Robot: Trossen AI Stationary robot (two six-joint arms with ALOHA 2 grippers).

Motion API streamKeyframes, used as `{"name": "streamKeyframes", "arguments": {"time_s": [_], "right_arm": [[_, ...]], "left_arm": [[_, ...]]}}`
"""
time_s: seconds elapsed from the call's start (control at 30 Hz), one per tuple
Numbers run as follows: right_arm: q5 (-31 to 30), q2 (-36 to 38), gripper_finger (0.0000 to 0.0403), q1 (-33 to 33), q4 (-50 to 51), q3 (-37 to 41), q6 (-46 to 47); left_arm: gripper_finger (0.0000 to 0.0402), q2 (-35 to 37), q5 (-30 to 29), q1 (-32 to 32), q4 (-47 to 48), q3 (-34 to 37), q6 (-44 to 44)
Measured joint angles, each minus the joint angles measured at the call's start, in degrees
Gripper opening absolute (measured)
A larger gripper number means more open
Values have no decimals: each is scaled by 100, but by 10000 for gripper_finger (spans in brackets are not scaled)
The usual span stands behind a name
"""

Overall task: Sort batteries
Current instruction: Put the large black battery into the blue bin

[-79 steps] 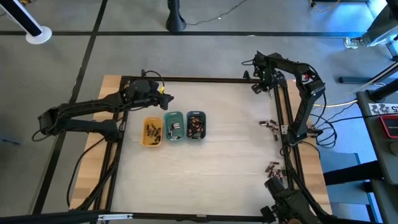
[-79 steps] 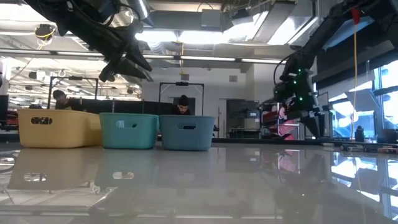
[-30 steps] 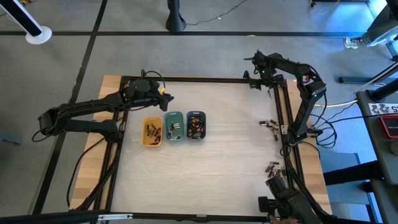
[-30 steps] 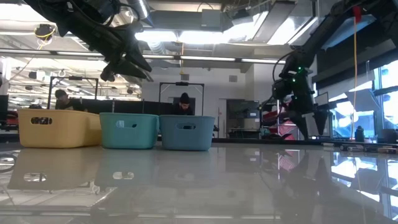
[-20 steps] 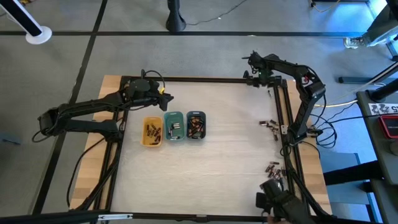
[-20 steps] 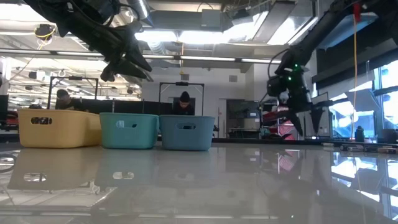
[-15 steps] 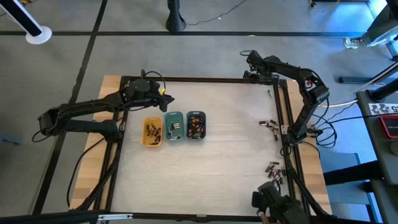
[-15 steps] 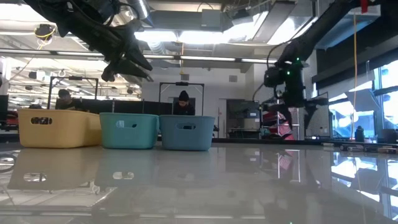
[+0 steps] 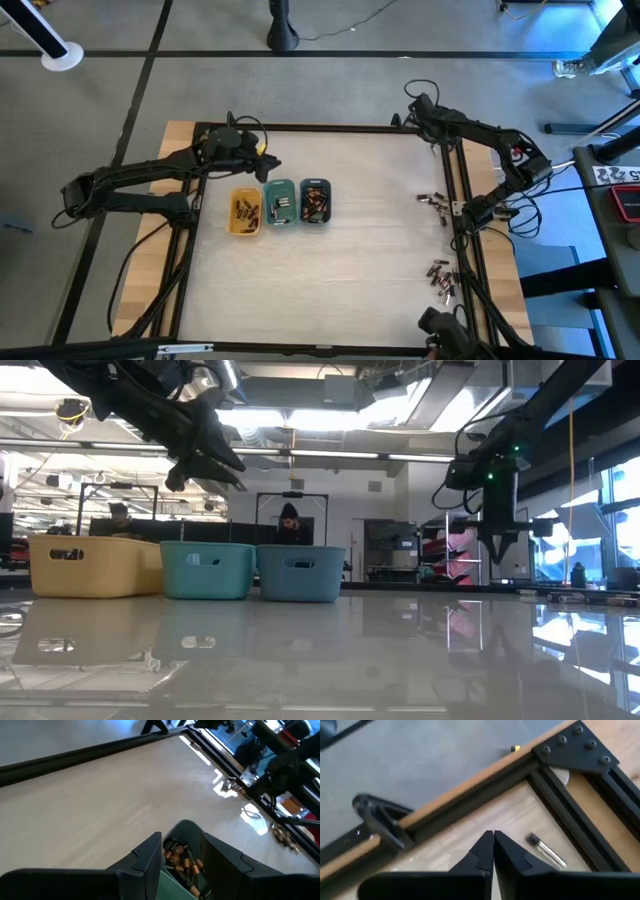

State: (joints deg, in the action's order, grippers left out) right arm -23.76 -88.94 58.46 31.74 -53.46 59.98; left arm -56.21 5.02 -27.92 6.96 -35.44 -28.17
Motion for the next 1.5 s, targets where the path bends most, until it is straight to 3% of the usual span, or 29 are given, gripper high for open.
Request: {"name": "streamKeyframes", "arguments": {"time_s": [0.17,0.4,0.5,0.63,0.83,0.97,1.07,1.27,1.5], "right_arm": [[-42,-130,6,-70,150,-62,-77],[-233,-125,3,-397,824,-316,-2345],[299,-121,2,-460,1587,-334,-3584],[1067,-95,1,-670,2909,-327,-4432],[1835,179,5,-1400,3395,-327,-5592],[1989,178,36,-1911,3616,-300,-6396],[1725,176,79,-2264,3578,-220,-6461],[1857,50,166,-2652,3615,102,-6443],[1934,-56,195,-2897,3520,423,-6281]], "left_arm": [[125,0,140,4,4,0,9],[125,0,141,9,9,0,10],[125,0,141,9,10,0,9],[125,2,140,2,5,0,10],[125,2,138,-118,-15,0,-49],[125,2,138,-254,-31,0,-165],[125,2,135,-311,-59,0,-294],[125,2,138,-343,-300,0,-445],[125,2,136,-343,-363,0,-624]]}}
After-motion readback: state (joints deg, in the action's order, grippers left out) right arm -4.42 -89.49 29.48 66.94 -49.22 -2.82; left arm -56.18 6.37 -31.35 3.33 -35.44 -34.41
